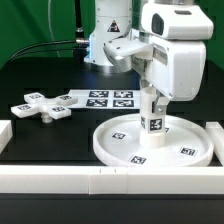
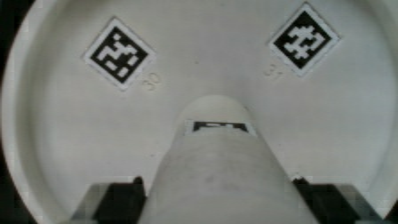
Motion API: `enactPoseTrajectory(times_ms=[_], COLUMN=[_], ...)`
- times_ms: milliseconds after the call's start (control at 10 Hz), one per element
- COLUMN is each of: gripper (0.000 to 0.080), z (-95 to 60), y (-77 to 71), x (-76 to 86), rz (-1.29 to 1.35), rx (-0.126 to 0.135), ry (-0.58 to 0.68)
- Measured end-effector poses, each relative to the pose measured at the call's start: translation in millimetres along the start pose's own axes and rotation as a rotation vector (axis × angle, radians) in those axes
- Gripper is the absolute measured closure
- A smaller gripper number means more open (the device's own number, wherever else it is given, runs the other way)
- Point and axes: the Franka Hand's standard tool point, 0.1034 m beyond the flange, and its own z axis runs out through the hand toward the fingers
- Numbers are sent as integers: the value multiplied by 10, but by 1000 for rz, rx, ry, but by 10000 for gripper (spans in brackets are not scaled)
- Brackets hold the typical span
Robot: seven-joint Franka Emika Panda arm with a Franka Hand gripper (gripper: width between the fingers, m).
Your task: Assemble round table
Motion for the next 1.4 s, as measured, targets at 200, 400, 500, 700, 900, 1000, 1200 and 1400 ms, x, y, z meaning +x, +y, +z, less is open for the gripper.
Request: enactPoseTrajectory(times_ms=[200,400,500,700,900,1000,1200,1400], gripper=[393,393,393,392,392,392,392,392], z=[2,3,5,10,13,14,18,17], y=[-2,-3,-4,-10,-15,-16,-17,-16], x=[-7,-7,-7,1,8,17,27,39], rz=[37,99,193,382,639,751,905,1065], rx=[0,1,1,4,7,8,13,17], ry=[0,2,2,8,9,9,15,19])
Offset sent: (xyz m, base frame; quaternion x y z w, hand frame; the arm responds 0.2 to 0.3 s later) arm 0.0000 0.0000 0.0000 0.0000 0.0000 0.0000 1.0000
